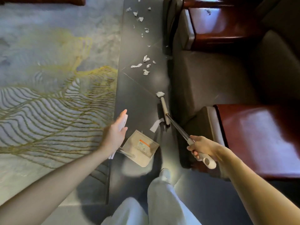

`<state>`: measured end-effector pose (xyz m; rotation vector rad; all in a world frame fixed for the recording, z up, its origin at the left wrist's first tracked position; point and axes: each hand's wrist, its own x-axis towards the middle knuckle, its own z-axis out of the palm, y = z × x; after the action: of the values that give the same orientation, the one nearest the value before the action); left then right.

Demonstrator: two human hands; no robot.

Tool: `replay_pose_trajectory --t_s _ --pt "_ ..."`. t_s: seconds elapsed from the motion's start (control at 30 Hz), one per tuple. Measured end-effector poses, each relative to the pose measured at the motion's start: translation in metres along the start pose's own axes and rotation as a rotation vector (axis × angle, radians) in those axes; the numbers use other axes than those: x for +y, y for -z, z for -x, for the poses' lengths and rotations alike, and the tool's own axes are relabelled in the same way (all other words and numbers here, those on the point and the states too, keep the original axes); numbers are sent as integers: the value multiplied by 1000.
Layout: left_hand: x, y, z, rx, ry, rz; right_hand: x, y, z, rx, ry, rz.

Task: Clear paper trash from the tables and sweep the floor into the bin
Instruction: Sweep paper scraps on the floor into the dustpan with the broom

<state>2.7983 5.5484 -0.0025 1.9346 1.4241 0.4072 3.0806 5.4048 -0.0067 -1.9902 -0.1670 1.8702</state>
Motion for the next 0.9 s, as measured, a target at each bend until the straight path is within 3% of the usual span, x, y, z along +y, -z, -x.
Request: replay_pose_trajectory --t_s 0.3,0.57,0.73,0.9 --pt "6 2 -76 51 -80 -106 -7 33 -50 44 -93 207" --pt "-7 5 -103 45 -144 -34 -1 27 -10 -141 -158 307" --pt "-5 3 -114 14 -177 -26 -35 34 25 -179 -98 331" --pt "-1 15 -145 57 -193 26 -83 36 32 -67 9 492"
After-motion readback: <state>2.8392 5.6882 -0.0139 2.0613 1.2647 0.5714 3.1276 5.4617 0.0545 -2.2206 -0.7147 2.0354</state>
